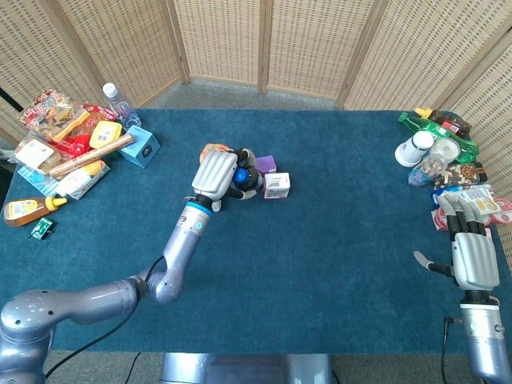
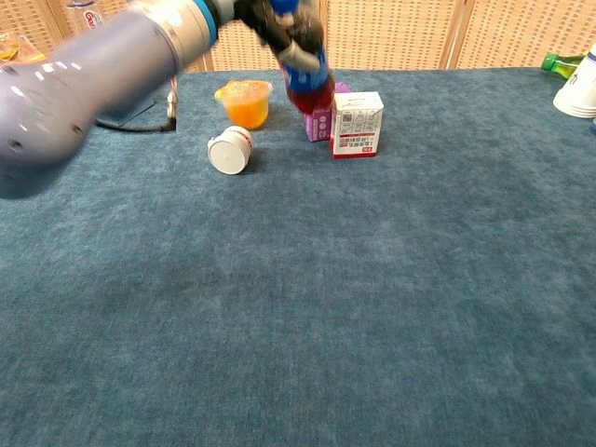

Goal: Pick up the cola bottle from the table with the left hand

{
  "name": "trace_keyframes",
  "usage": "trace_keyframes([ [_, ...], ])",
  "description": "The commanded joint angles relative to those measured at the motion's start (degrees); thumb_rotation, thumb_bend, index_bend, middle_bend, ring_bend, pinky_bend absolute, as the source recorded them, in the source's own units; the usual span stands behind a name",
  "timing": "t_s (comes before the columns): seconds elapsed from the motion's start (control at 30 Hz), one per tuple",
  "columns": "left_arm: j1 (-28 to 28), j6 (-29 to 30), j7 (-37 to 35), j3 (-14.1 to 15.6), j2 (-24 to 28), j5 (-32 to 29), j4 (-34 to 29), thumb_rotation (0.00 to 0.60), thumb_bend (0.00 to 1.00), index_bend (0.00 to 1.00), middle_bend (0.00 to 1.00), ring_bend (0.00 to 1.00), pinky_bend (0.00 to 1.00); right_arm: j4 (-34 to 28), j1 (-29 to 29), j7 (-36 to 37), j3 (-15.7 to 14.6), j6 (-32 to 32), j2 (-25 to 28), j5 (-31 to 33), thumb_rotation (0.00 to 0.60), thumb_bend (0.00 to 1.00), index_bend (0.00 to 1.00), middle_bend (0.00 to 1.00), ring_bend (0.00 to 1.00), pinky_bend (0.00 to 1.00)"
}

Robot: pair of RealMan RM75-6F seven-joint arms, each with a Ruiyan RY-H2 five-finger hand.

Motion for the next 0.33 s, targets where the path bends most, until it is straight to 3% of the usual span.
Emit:
trace_keyframes([
  [0.03, 1.3, 2.6, 0.9, -1.8, 3.9, 0.8, -5.7, 0.6, 0.16, 0.78, 0.69, 0.54, 0.53, -0.1, 0.0, -0.2, 0.0, 0.1, 0.0, -0.1, 0.6, 0.0, 0.0, 0.0, 0.0, 0.0],
  [0.33, 2.2, 4.8, 3.5, -3.1, 8.7, 0.0, -12.8, 0.6, 0.16, 0.77, 0.68, 0.53, 0.52, -0.2, -0.1, -0.7, -0.1, 0.4, -0.2, -0.3, 0.6, 0.0, 0.0, 0.0, 0.0, 0.0],
])
